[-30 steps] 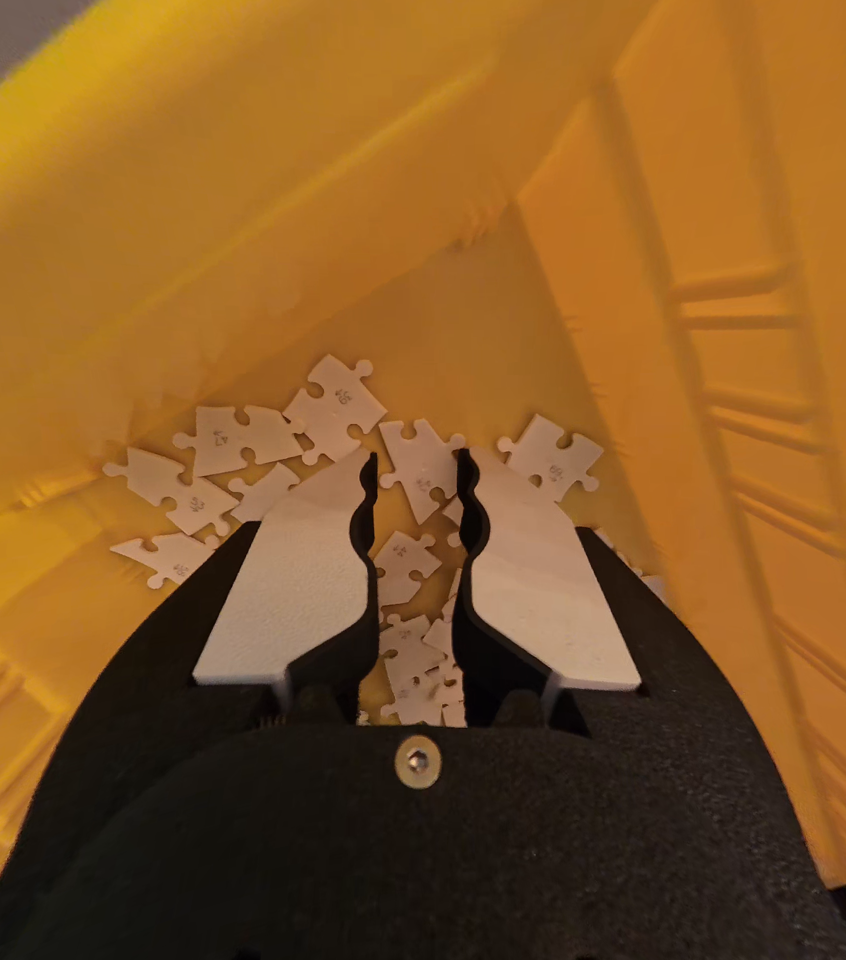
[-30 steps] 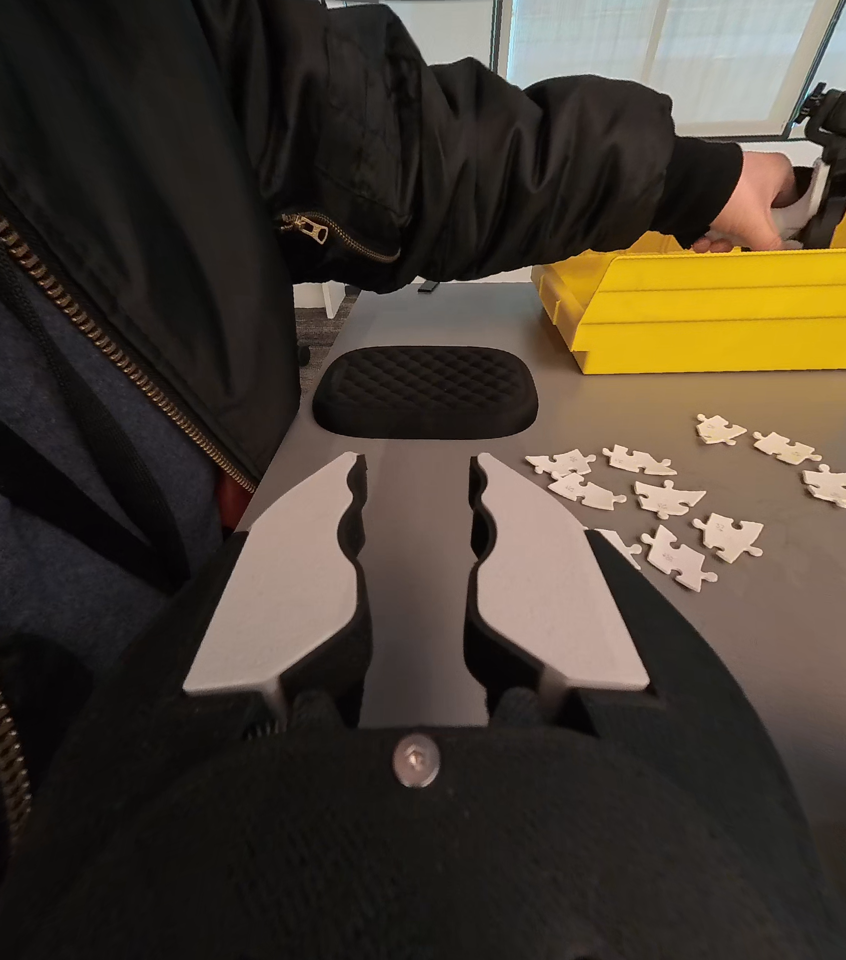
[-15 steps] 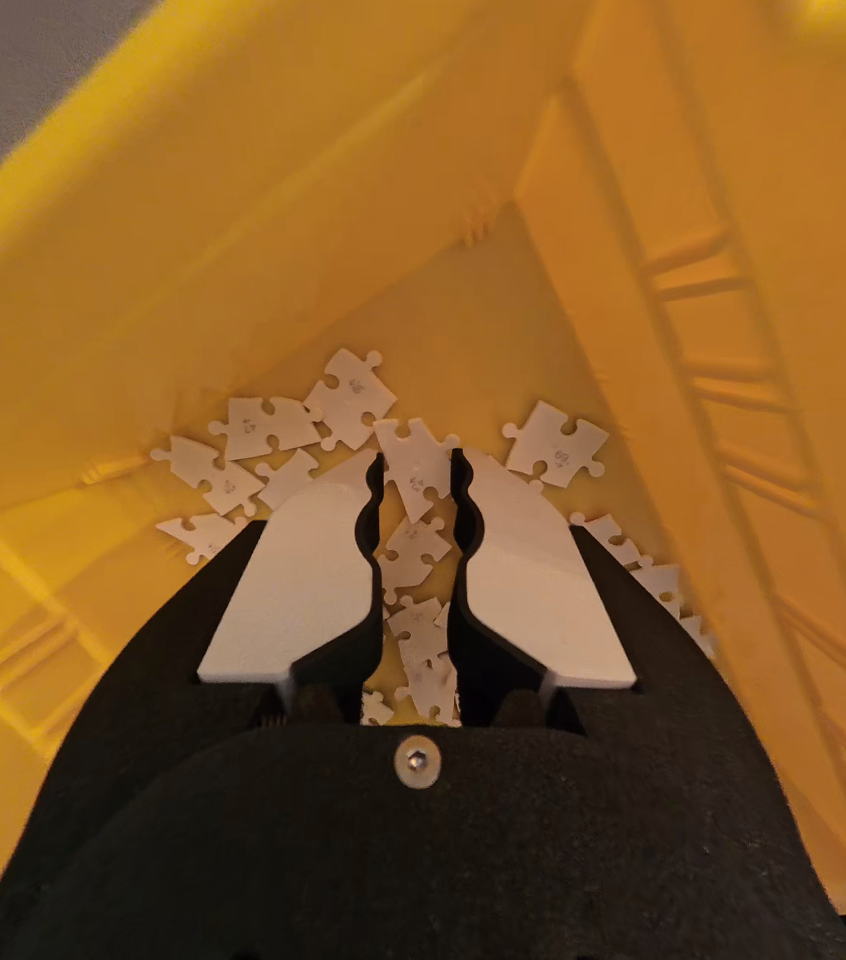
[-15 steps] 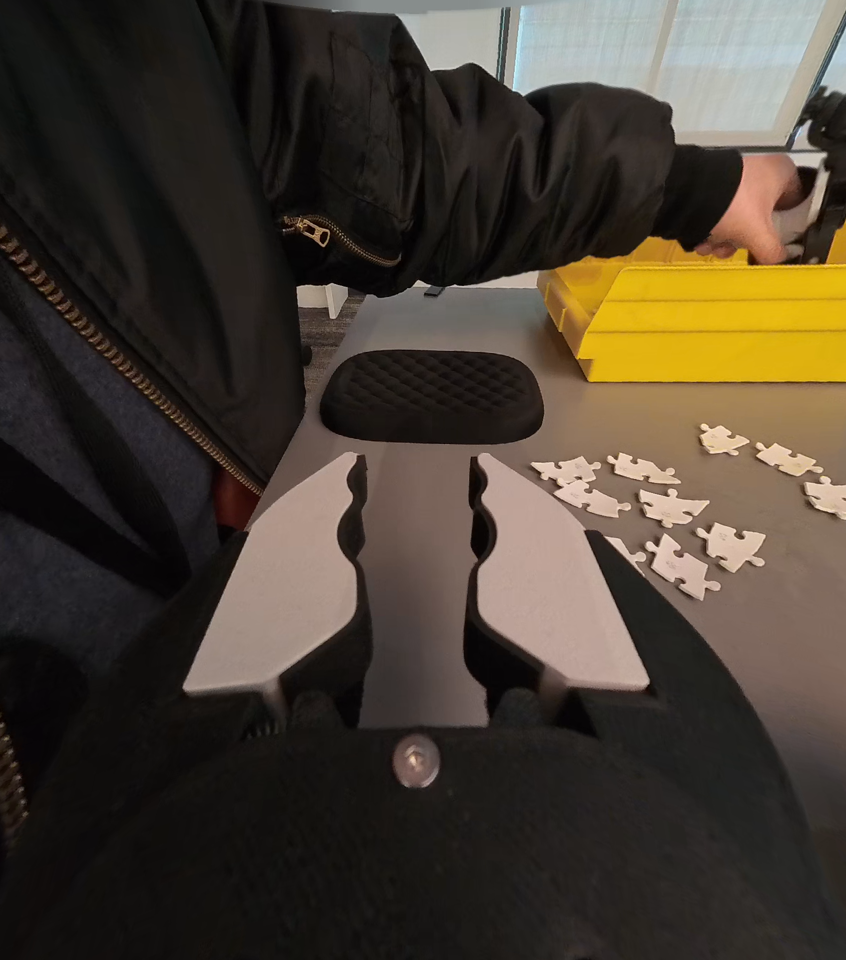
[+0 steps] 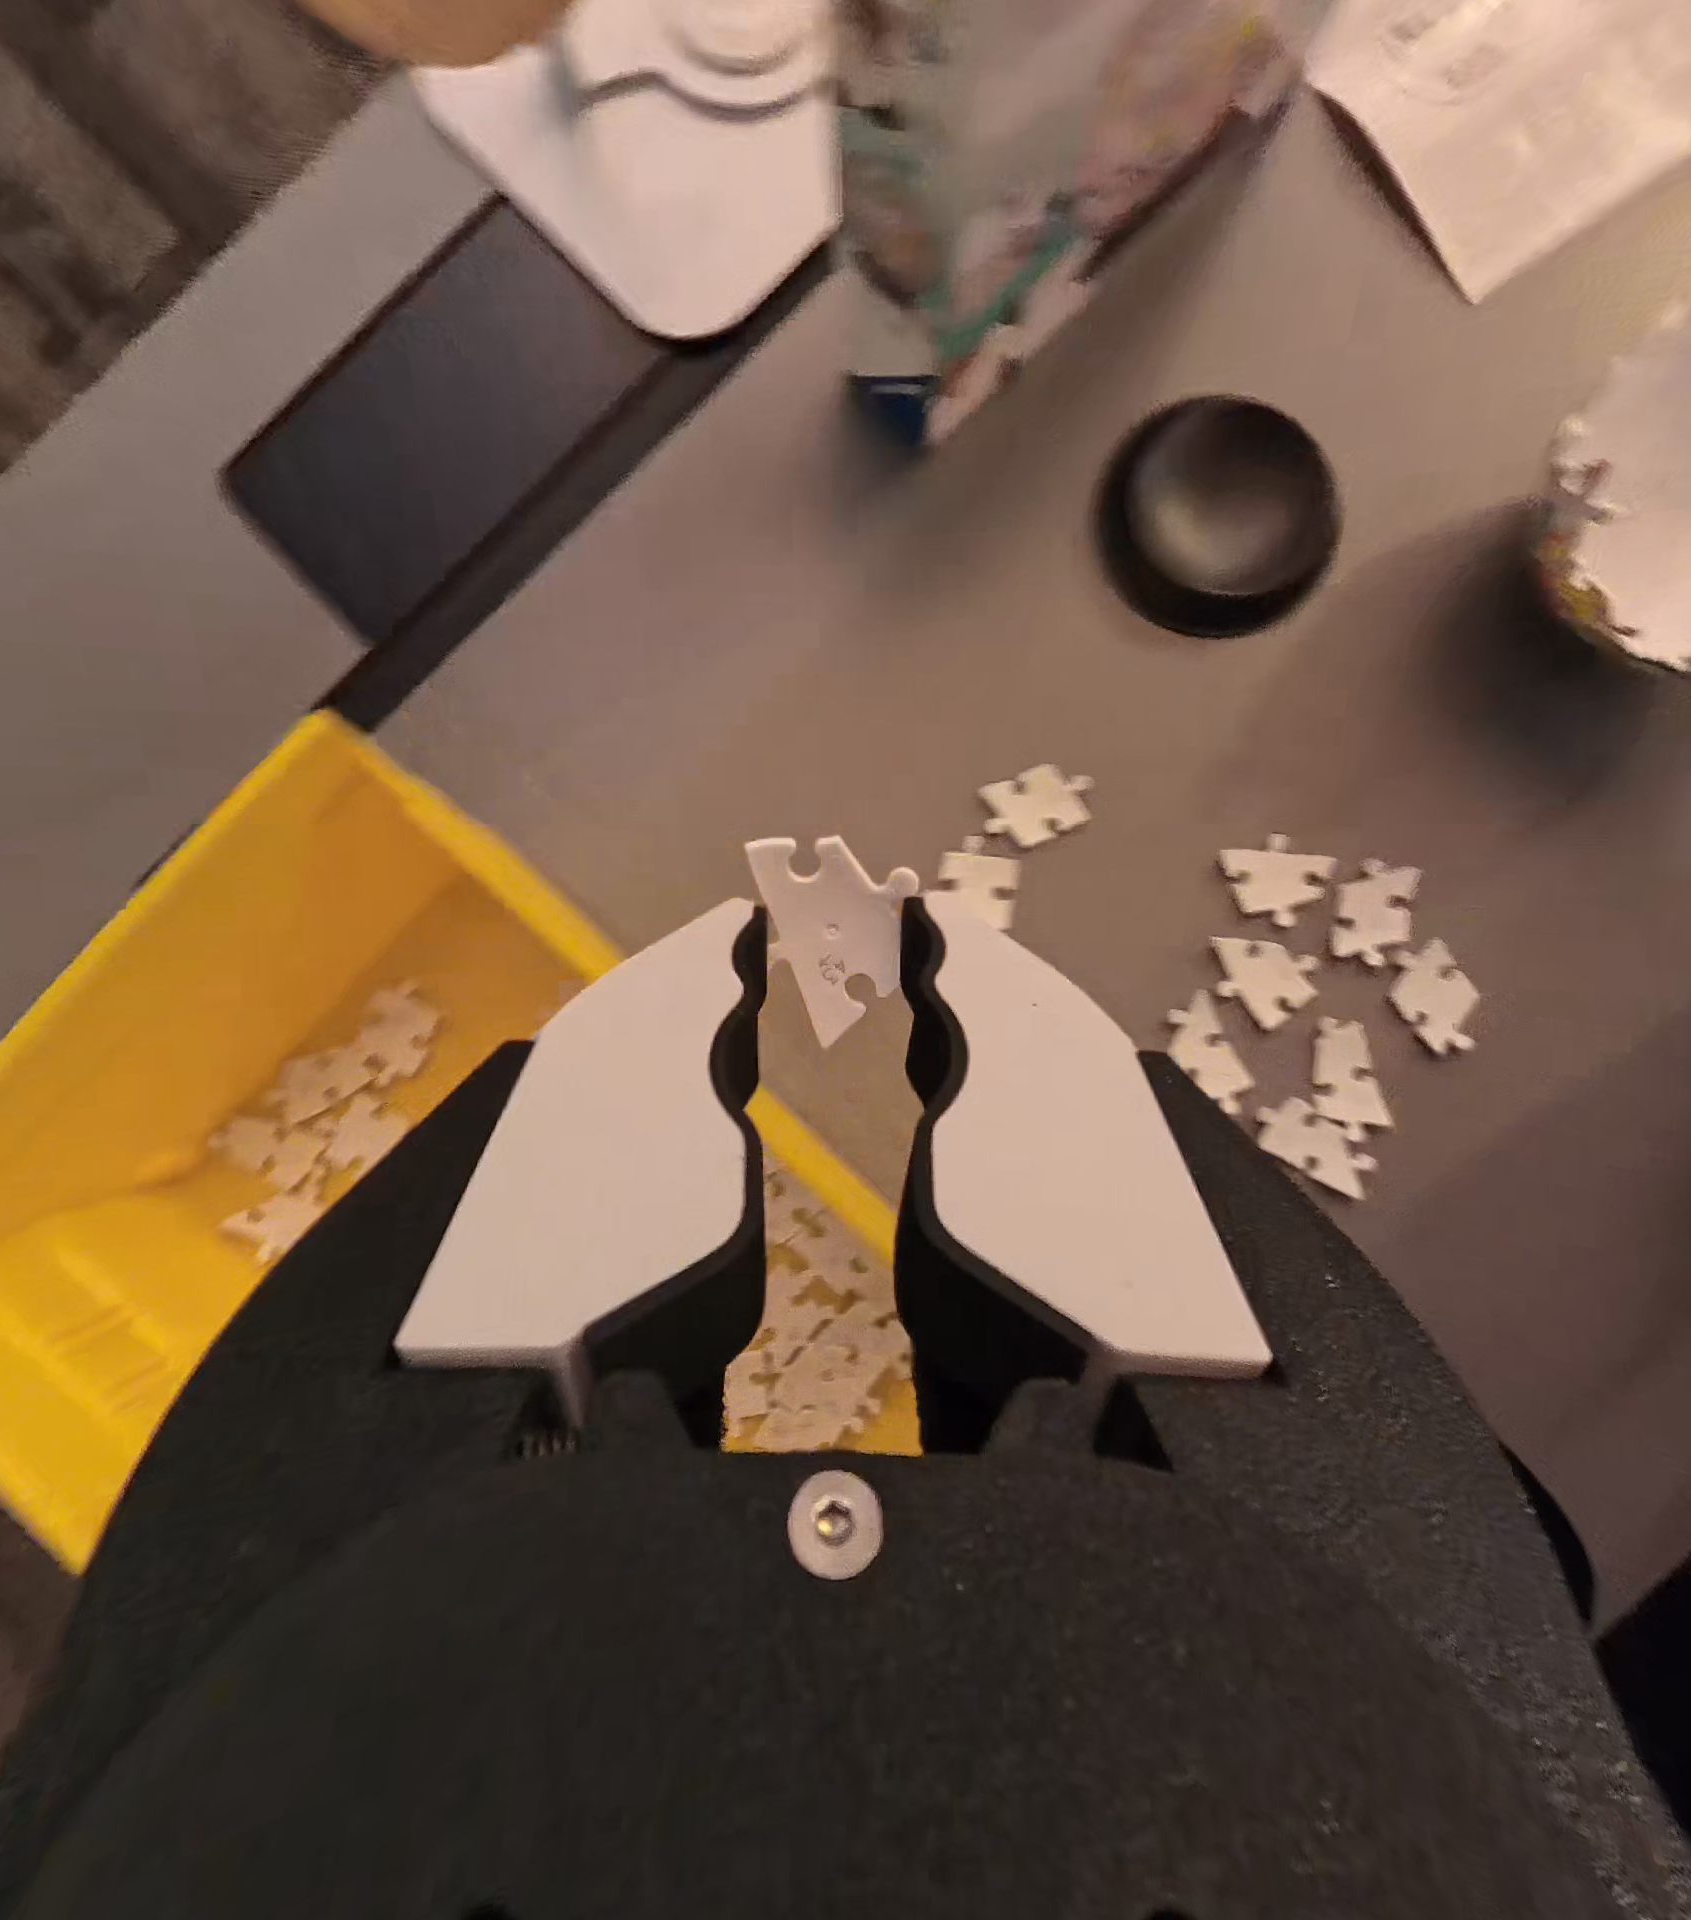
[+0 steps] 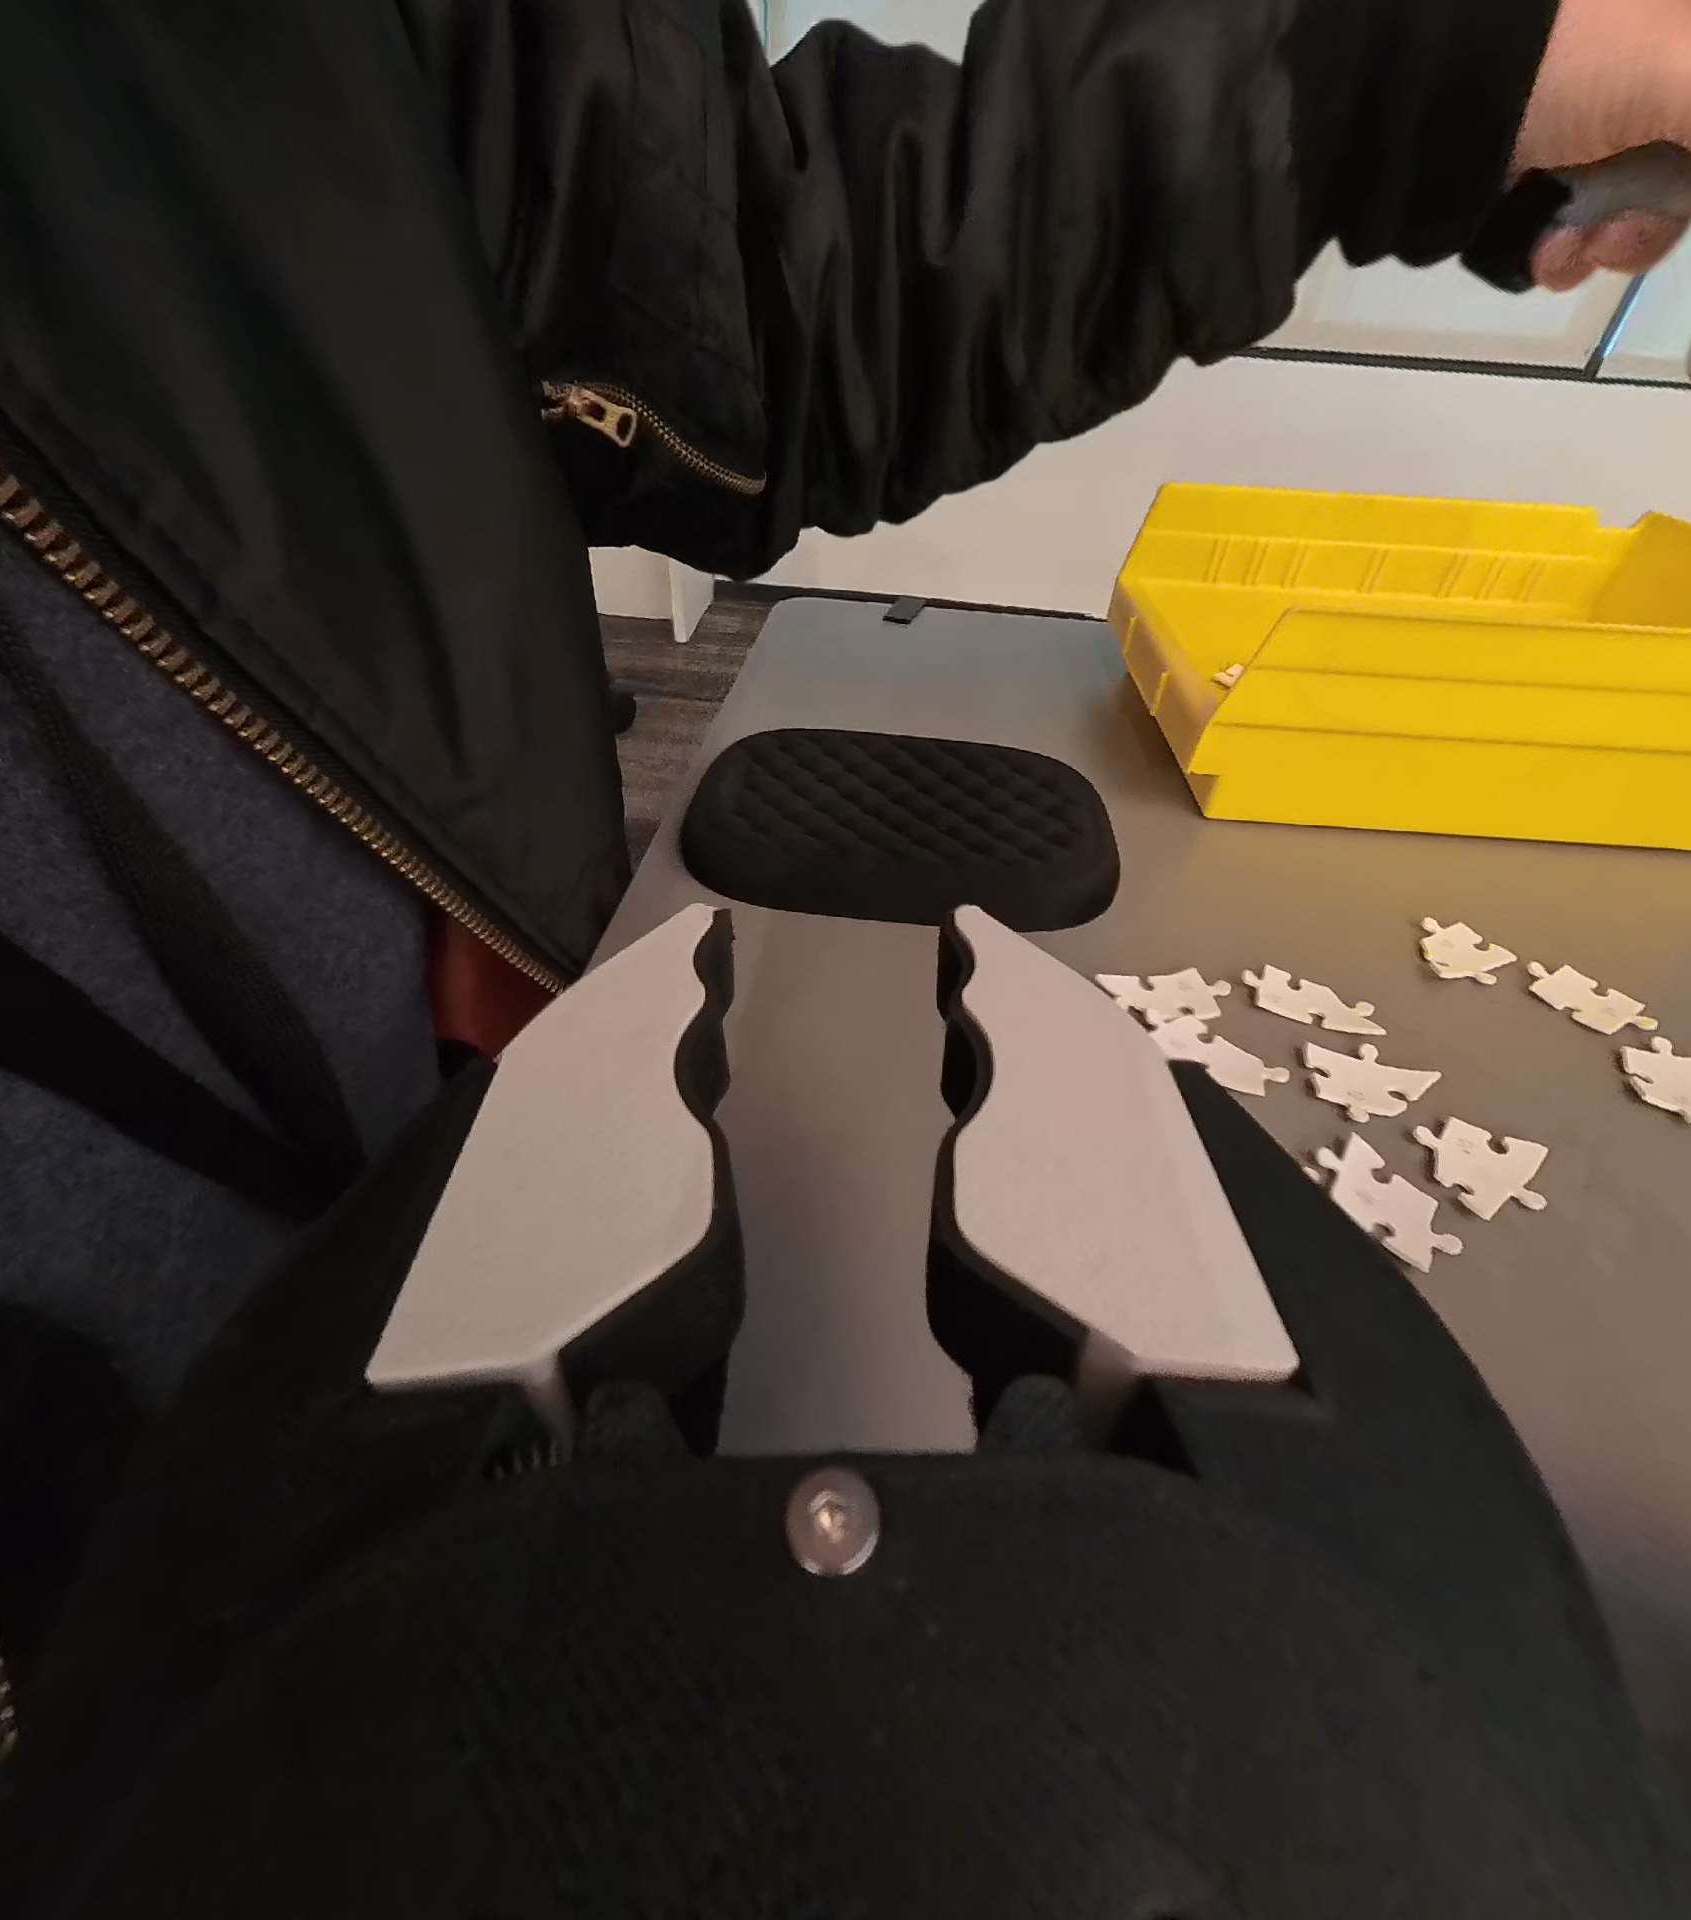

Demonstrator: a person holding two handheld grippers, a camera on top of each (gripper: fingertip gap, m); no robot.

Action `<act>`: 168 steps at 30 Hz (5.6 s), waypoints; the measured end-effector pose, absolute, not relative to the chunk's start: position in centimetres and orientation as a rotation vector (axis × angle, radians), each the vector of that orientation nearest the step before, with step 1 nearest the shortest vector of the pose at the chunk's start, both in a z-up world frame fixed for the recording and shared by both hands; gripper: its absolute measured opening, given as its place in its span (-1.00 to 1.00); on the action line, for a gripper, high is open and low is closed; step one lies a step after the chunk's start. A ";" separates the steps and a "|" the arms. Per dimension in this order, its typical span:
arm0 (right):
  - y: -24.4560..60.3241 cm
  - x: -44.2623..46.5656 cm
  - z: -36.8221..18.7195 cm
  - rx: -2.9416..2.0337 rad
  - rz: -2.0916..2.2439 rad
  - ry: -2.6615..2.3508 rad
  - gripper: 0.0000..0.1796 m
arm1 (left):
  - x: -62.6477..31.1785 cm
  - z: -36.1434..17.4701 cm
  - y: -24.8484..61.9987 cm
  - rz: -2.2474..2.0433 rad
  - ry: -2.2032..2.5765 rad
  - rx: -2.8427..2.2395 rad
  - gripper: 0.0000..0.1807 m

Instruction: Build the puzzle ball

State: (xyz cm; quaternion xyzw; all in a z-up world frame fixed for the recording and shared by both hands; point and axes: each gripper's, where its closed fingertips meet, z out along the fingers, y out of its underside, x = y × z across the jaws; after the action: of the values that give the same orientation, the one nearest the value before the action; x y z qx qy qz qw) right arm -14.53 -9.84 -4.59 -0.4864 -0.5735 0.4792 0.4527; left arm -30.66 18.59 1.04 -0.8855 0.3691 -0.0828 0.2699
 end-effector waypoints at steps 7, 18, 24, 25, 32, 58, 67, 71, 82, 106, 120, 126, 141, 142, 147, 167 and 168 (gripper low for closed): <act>-11.1 -14.6 -3.9 -1.149 1.187 -1.436 -0.57 | -22.7 -7.2 17.1 -0.164 1.072 -2.614 -0.73; -11.9 -14.3 -3.1 -1.108 1.195 -1.450 -0.57 | -23.8 -14.3 22.5 -0.004 1.164 -2.727 -0.73; -11.8 -14.2 -2.9 -1.107 1.201 -1.442 -0.57 | -24.7 -15.5 22.4 0.002 1.170 -2.760 -0.73; -11.8 -14.2 -2.9 -1.108 1.201 -1.443 -0.57 | -24.8 -15.5 22.5 0.000 1.160 -2.761 -0.73; -11.5 -14.1 -3.2 -1.122 1.185 -1.440 -0.57 | -23.9 -10.5 22.4 -0.203 1.005 -2.678 -0.60; -9.4 -14.1 -3.0 -1.166 1.286 -1.320 -0.57 | -42.9 -13.2 22.4 -0.181 0.732 -2.741 -0.50; -9.5 -14.1 -3.4 -1.182 1.298 -1.333 -0.57 | -43.5 -14.0 22.5 -0.133 0.836 -2.751 -0.52; -9.6 -14.2 -3.6 -1.188 1.299 -1.344 -0.57 | -43.7 -14.5 22.5 -0.105 0.871 -2.762 -0.53; -9.6 -14.2 -3.6 -1.187 1.298 -1.346 -0.57 | -43.7 -15.0 22.5 -0.062 0.922 -2.775 -0.61; -11.8 -14.2 -2.4 -1.099 1.289 -1.395 -0.57 | -28.3 -5.6 17.3 0.210 1.118 -2.483 -0.64; -12.9 -14.3 -2.2 -1.068 1.287 -1.433 -0.57 | -30.1 -14.7 19.3 0.400 1.280 -2.714 -0.64; -12.7 -14.3 -2.4 -1.077 1.284 -1.434 -0.57 | -30.4 -15.0 19.6 0.393 1.251 -2.738 -0.64; -12.0 -14.3 -2.6 -1.094 1.264 -1.410 -0.57 | -31.2 1.4 18.0 0.149 0.898 -2.236 -0.70; -12.0 -14.3 -2.6 -1.097 1.265 -1.407 -0.57 | -32.2 3.0 17.7 0.142 0.839 -2.180 -0.67; -11.4 -14.5 -2.7 -1.099 1.272 -1.378 -0.57 | -38.8 4.2 16.0 -0.007 0.616 -2.176 -0.57; -8.6 -15.6 -3.6 -1.186 1.284 -1.297 -0.57 | -48.6 -12.7 22.5 0.343 1.233 -2.679 -0.50; -8.6 -15.6 -3.6 -1.188 1.283 -1.302 -0.57 | -48.7 -13.0 22.6 0.340 1.284 -2.674 -0.49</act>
State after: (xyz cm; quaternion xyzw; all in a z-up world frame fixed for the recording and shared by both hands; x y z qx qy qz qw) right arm -15.60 -8.62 -3.62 -0.4831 -0.5294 0.5219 0.4626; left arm -48.73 22.63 -13.05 -0.8929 0.4287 0.1134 0.0777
